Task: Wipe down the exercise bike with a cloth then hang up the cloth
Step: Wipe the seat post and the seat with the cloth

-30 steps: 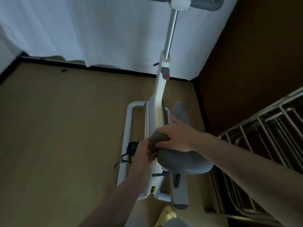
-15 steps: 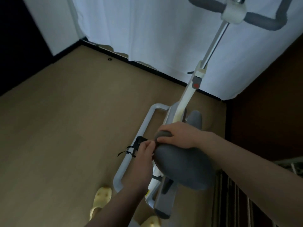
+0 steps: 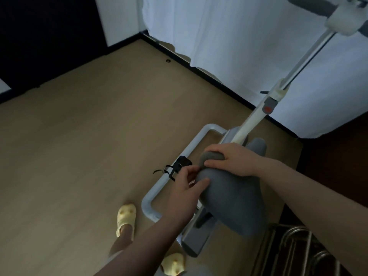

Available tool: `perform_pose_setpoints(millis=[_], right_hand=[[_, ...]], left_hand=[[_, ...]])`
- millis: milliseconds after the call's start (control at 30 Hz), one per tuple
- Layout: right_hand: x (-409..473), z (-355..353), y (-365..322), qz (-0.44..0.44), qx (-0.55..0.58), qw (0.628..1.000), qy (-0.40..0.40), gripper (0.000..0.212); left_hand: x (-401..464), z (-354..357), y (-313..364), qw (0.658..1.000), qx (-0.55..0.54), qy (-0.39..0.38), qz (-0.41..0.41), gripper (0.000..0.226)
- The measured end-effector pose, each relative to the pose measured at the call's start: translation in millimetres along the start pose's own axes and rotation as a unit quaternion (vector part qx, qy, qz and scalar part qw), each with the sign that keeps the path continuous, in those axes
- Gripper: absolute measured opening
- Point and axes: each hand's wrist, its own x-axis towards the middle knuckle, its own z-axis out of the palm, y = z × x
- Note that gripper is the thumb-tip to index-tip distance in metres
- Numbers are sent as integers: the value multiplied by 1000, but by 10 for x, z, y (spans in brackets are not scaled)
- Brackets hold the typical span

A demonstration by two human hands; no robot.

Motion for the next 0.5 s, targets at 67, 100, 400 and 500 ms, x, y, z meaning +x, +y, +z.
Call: perform_pose_setpoints(millis=[67, 100, 400, 500], right_hand=[[8, 107, -118, -51, 22, 998, -2, 38], [6, 116, -155, -62, 26, 998, -9, 36], [42, 51, -113, -48, 56, 997, -37, 34], [149, -56, -58, 16, 29, 997, -66, 37]], left_hand=[[-23, -3, -13, 1000, -13, 21, 12, 24], [-31, -13, -24, 999, -12, 30, 14, 26], [-62, -7, -125, 999, 27, 23, 11, 65], [-79, 33, -105, 999, 37, 18, 5, 80]])
